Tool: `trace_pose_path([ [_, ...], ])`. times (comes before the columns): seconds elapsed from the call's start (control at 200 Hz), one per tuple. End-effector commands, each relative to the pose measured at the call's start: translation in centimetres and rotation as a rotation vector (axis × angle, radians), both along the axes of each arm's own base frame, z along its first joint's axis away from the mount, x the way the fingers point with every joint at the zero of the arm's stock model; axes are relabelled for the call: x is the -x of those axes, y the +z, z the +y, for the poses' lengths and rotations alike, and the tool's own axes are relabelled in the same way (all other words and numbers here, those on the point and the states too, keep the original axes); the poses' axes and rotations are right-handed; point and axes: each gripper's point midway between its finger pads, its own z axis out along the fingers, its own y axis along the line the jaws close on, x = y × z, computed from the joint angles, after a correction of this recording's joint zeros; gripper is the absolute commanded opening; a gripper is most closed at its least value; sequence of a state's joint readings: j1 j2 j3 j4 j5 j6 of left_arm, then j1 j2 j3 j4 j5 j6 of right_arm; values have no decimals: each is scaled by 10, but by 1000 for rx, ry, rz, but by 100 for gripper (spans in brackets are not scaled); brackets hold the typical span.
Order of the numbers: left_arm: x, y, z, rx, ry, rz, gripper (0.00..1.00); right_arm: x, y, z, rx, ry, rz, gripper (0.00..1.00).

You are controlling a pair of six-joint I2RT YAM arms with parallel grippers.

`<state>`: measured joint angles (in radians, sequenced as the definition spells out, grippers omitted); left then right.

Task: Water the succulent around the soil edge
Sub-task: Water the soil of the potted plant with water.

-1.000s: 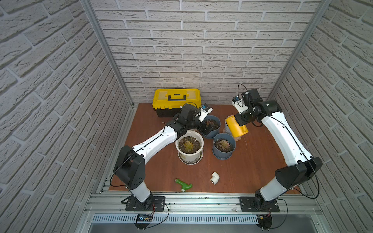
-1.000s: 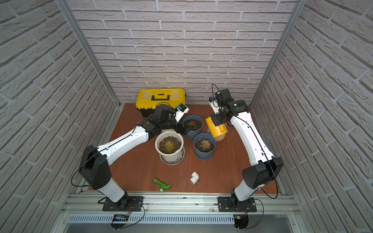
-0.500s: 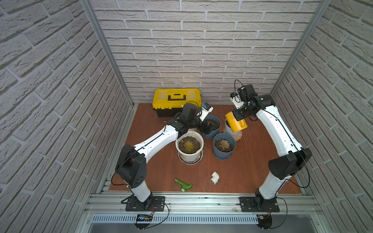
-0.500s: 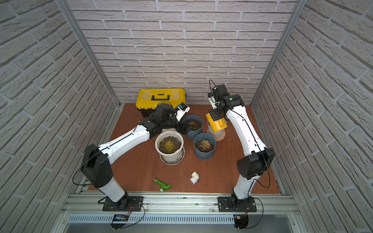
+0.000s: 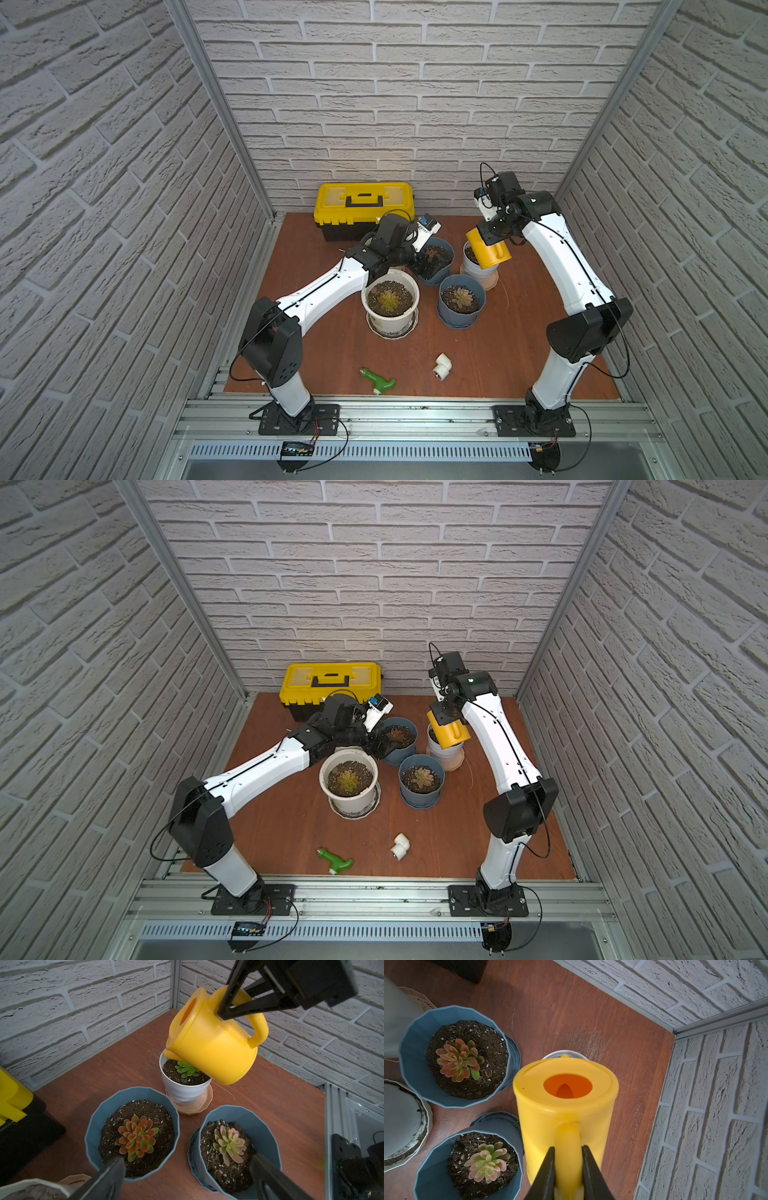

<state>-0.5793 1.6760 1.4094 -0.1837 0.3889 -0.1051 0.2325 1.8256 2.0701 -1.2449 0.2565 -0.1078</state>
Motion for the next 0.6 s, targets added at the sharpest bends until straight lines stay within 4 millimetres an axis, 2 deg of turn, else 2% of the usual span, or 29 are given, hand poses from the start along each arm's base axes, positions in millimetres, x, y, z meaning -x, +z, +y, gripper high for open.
trace_pose_path([
  [0.0,-3,8,-5,6,-7,-28,98,-8,19,-6,-5,-38,-81,2],
  [0.595,1,8,-8,4,-21,-31,98,-1,20,-33,-7,-117,-81,2],
])
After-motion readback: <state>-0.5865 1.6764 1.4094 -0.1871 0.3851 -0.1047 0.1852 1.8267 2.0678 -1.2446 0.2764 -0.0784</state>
